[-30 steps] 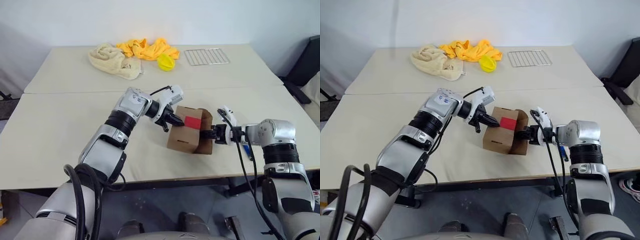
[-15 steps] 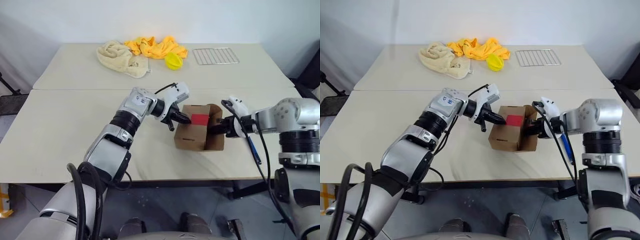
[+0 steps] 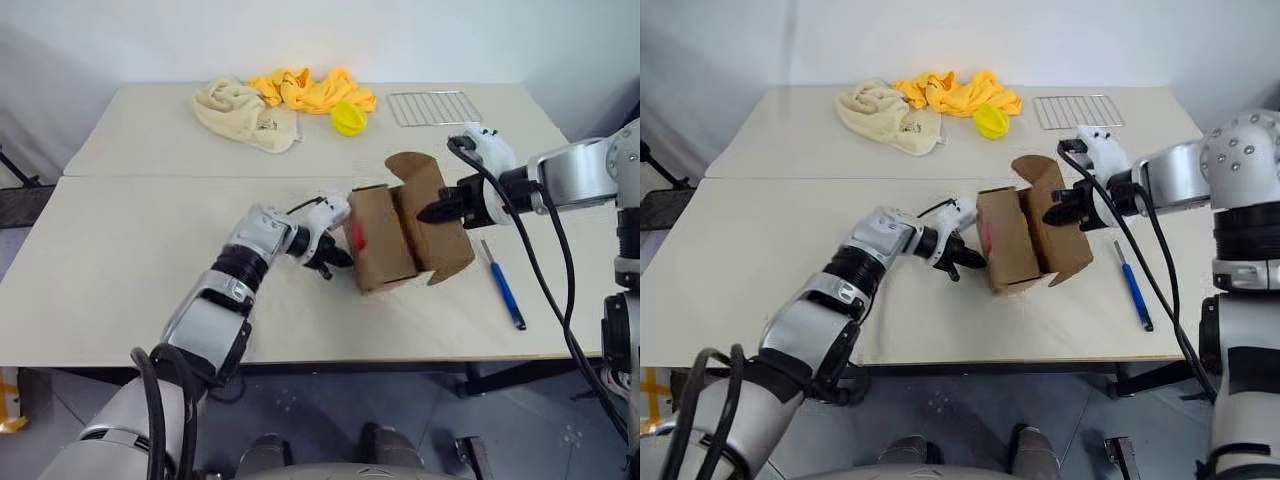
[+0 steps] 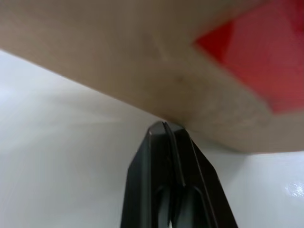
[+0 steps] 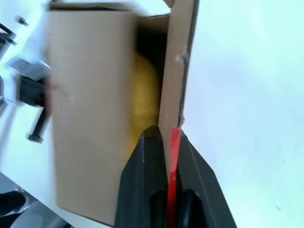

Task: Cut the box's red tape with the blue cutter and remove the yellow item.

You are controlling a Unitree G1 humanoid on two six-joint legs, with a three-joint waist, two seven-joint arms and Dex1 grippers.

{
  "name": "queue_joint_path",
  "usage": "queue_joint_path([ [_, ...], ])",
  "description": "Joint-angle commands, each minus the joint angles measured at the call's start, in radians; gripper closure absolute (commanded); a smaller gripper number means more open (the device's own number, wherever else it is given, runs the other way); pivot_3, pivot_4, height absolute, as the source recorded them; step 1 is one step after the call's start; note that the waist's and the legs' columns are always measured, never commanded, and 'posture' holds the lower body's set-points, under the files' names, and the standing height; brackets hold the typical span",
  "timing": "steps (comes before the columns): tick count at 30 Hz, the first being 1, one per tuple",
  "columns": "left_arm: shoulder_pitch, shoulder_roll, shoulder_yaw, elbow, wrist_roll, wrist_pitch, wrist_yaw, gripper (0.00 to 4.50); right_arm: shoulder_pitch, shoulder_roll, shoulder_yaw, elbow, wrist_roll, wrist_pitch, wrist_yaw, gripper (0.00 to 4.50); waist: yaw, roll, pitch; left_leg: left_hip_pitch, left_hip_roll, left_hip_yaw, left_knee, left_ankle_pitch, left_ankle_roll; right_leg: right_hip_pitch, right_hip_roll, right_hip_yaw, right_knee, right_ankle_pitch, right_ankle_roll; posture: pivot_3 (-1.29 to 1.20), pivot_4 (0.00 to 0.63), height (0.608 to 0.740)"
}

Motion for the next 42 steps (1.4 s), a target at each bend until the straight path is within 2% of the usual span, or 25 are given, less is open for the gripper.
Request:
queue_joint_path([
  [1,-0.022,-0.010,0.023,-0.019,-0.018,-0.004,0.019,4.50,0.023,-0.005,0.008,0.018,0.004,0.010,-0.038,4.47,-0.003,0.000,0.000,-0.001,0.000,0.001,0.000,0.000,0.000,-0.001,0.000,0.000,0.000,0.001,0.001,0.00,0.150,0.740],
  [11,-0.096,0.172,0.090,0.066,-0.035,-0.034,-0.057,4.50,0.009,0.034,0.032,0.068,-0.091,0.010,-0.039,4.47,-0.044,0.001,0.000,-0.001,0.000,0.004,-0.007,0.001,-0.001,-0.007,0.000,-0.001,0.000,0.001,0.001,0.00,0.150,0.740],
  [16,-0.147,0.228,0.111,0.080,-0.055,-0.044,-0.122,4.50,-0.005,0.039,0.051,0.070,-0.124,0.010,-0.016,4.47,-0.050,0.002,0.001,-0.001,0.000,0.005,-0.007,0.001,-0.001,-0.007,0.000,-0.003,0.000,0.001,0.001,0.00,0.150,0.740],
  [18,-0.193,0.235,0.156,0.045,-0.099,-0.019,-0.134,4.50,-0.015,0.033,0.070,0.062,-0.134,0.010,-0.008,4.47,-0.052,0.002,0.002,-0.001,0.000,0.005,-0.007,0.001,-0.001,-0.007,0.000,-0.003,0.000,0.001,0.001,0.00,0.150,0.740],
  [22,-0.263,0.192,0.245,-0.084,-0.238,0.113,-0.186,4.50,-0.031,0.015,0.107,0.044,-0.139,0.010,0.003,4.47,-0.053,0.003,0.008,-0.002,0.000,0.005,-0.007,0.001,-0.001,-0.007,0.000,-0.004,0.000,0.001,0.001,0.00,0.150,0.740],
  [28,-0.246,0.082,0.245,-0.233,-0.345,0.260,-0.179,4.50,-0.036,0.009,0.124,0.030,-0.139,0.010,0.013,4.47,-0.055,0.003,0.008,-0.001,0.000,0.005,-0.008,0.001,-0.001,-0.007,0.000,-0.004,0.000,0.001,0.001,0.00,0.150,0.740],
  [34,-0.181,-0.022,0.129,-0.163,-0.267,0.152,-0.124,4.50,-0.041,0.015,0.119,0.020,-0.131,0.010,0.011,4.47,-0.055,0.003,0.008,0.000,0.000,0.005,-0.007,0.001,-0.001,-0.007,0.000,-0.003,0.000,0.001,0.001,0.00,0.150,0.740],
  [42,-0.242,-0.108,0.141,0.047,-0.248,-0.008,-0.066,4.50,-0.038,0.014,0.111,-0.004,-0.100,0.010,0.002,4.47,-0.053,0.003,0.008,-0.001,0.000,0.005,-0.006,0.001,-0.002,-0.007,0.000,-0.003,0.000,0.001,0.001,0.00,0.150,0.740],
])
